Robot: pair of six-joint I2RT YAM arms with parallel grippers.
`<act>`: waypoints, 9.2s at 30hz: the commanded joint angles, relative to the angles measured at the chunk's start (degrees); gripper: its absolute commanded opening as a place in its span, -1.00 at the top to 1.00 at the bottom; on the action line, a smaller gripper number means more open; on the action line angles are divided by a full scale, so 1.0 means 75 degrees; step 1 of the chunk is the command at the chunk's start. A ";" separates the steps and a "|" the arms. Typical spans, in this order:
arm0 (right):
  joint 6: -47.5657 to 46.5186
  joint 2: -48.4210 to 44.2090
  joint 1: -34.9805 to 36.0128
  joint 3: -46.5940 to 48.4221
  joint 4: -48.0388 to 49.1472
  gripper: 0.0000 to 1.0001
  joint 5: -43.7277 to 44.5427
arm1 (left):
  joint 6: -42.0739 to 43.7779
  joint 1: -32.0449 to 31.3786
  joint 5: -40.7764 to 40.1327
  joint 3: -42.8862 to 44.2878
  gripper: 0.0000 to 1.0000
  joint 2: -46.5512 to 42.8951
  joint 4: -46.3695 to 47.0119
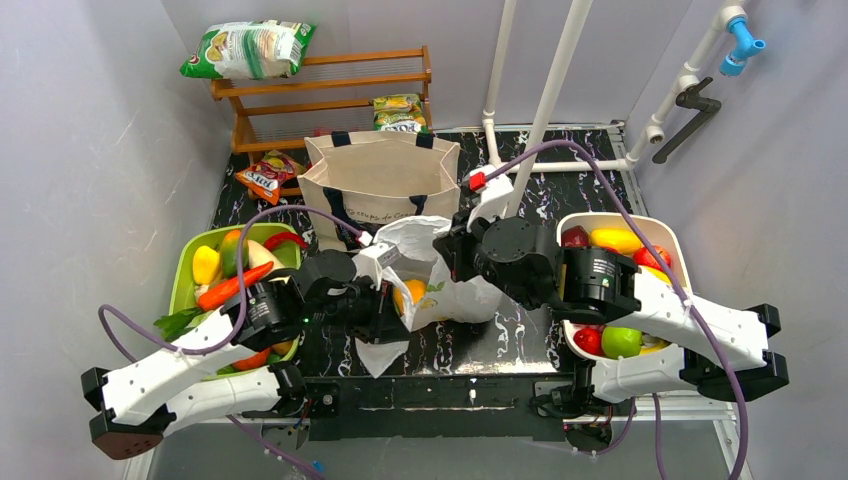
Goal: Place the mixed food into the grocery bags and tie them
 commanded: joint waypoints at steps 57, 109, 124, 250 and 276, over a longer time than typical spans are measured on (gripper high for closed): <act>-0.2507 -0.2287 -0.0667 -0.2614 0.3073 0.97 -0.4061 | 0.1116 -0.0138 -0.1768 0.2603 0.84 -0.0048 0.0736; -0.1577 -0.0475 -0.3010 -0.1426 0.3099 0.97 -1.1019 | 0.6597 -0.0138 -0.1176 0.1155 -0.23 -0.0545 0.1643; -0.1437 -0.0411 -0.3192 -0.1243 0.3143 0.97 -1.1465 | 0.6855 -0.0137 -0.0244 -0.0206 -0.30 -0.1271 0.3907; -0.0162 -0.0323 -0.2913 -0.3036 0.4106 0.40 -1.2191 | 0.5620 -0.0069 -0.0289 -0.1206 1.00 -0.0866 0.6196; 0.1387 -0.0520 -0.2138 -0.3728 0.6797 -0.02 -0.9728 | 0.5654 -0.0068 -0.0890 -0.1316 1.00 -0.1054 0.6170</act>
